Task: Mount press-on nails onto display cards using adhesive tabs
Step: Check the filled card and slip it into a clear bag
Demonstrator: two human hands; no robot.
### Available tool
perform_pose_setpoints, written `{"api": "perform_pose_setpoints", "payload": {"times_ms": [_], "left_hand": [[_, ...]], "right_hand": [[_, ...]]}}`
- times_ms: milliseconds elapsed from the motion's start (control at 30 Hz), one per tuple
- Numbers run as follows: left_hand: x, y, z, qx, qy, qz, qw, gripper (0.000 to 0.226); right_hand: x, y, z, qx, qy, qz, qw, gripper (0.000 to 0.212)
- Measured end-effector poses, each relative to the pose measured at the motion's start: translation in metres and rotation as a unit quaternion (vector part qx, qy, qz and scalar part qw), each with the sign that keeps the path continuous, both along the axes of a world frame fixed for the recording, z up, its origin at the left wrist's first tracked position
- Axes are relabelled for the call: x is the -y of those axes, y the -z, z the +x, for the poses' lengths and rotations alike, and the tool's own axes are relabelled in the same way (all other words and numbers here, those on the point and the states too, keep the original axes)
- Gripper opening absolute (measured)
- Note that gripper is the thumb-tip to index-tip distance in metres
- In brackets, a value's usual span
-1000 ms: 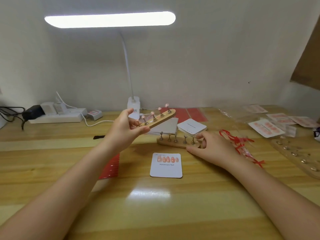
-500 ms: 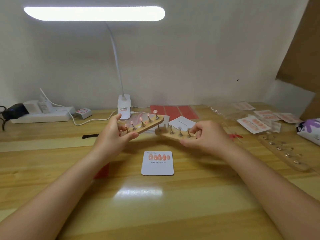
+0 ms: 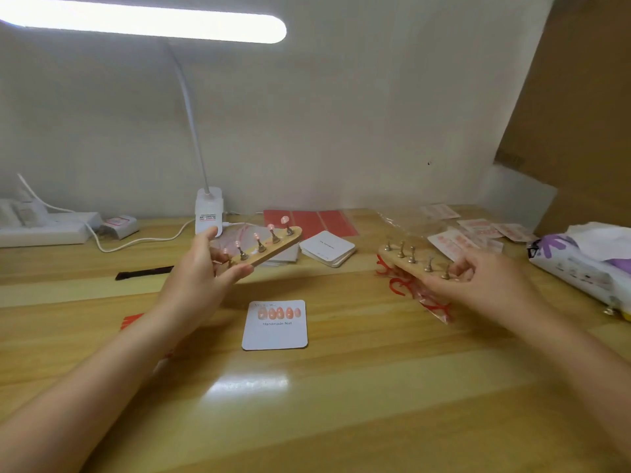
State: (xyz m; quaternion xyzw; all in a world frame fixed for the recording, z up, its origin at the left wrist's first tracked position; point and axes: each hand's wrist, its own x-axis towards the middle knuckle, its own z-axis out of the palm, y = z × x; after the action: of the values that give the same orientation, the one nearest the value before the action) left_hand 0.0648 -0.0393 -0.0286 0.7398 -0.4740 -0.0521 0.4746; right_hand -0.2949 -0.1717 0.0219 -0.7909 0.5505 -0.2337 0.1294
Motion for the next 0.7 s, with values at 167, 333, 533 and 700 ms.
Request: {"api": "perform_pose_setpoints", "payload": {"times_ms": [167,333,533,700], "left_hand": [[0.001,0.004,0.003,0.003,-0.014,0.007,1.000,0.084],[0.001,0.005,0.000,0.006,-0.007,0.013,1.000,0.086],[-0.003,0.006,0.001,0.021,-0.007,0.022,1.000,0.089],[-0.004,0.005,-0.001,0.045,-0.012,0.040,0.998,0.090]], "right_hand": [[0.005,0.002,-0.036,-0.094,0.062,-0.032,0.993,0.060],[-0.001,0.011,-0.051,-0.149,0.114,-0.027,0.982,0.051],[-0.002,0.018,-0.048,-0.228,0.126,-0.018,0.965,0.057],[-0.003,0.008,-0.044,-0.281,0.127,0.003,0.951,0.066]]}}
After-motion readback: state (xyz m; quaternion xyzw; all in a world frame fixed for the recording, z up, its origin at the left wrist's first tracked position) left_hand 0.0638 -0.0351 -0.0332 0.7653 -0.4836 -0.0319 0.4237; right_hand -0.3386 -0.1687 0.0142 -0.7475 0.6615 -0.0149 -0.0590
